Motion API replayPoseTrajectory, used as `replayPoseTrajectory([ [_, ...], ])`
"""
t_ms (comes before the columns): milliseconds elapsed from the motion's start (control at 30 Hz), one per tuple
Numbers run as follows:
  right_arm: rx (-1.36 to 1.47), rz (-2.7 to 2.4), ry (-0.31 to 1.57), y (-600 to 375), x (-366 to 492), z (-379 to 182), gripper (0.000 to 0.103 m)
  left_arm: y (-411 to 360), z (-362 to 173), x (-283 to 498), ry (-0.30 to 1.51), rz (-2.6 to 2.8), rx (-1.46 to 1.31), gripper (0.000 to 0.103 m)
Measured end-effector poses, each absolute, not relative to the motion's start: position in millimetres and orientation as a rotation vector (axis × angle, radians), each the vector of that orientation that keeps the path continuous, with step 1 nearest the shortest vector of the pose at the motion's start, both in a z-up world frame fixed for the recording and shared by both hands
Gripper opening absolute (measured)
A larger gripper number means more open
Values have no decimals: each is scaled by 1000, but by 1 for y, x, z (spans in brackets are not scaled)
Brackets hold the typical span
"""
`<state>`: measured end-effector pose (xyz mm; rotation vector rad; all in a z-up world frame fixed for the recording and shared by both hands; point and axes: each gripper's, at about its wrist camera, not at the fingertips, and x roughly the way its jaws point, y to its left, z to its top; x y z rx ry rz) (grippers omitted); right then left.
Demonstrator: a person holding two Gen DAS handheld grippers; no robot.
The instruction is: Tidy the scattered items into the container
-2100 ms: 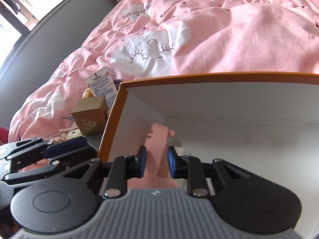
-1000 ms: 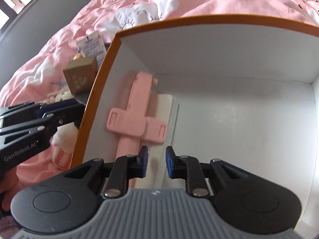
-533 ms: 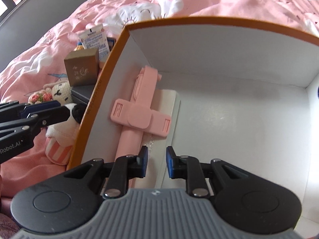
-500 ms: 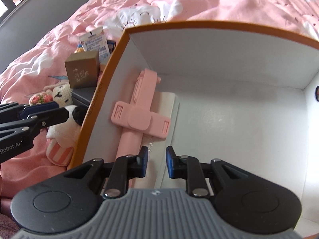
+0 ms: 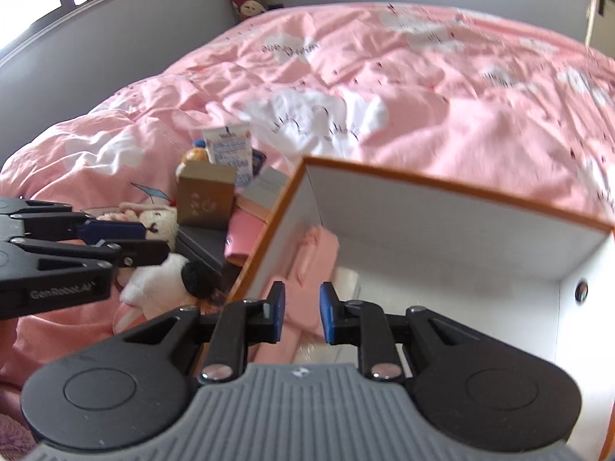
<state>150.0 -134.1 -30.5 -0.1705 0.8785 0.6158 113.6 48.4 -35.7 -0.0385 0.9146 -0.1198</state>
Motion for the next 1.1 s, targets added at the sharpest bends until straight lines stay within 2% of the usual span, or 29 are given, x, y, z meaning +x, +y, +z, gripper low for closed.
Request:
replayPoseTrajectory([
  [33,-186,623,866,-131,151,-27,22,50,-36,116,922,-122,-49,39],
  [167,-244,621,819,-118,156,-21,23,56,-38,126,936,-129,-90,40],
  [267,-276,591,794,-113,160,-21,36,58,-39,133,934,-131,-98,40],
  [467,-269,551,779,-111,172,-26,43,59,-42,145,896,-101,-106,41],
  [500,-267,545,770,-110,174,-27,49,60,-43,148,898,-106,-114,41],
  [667,-266,531,766,-108,184,-32,55,64,-53,163,957,-122,-161,41],
  [933,-329,528,771,-101,196,-40,54,73,-65,178,1031,-147,-247,41],
  [1000,-330,535,779,-101,199,-41,47,75,-69,182,1049,-149,-264,41],
  [1100,-329,546,788,-99,203,-40,44,76,-75,190,1077,-151,-283,41],
])
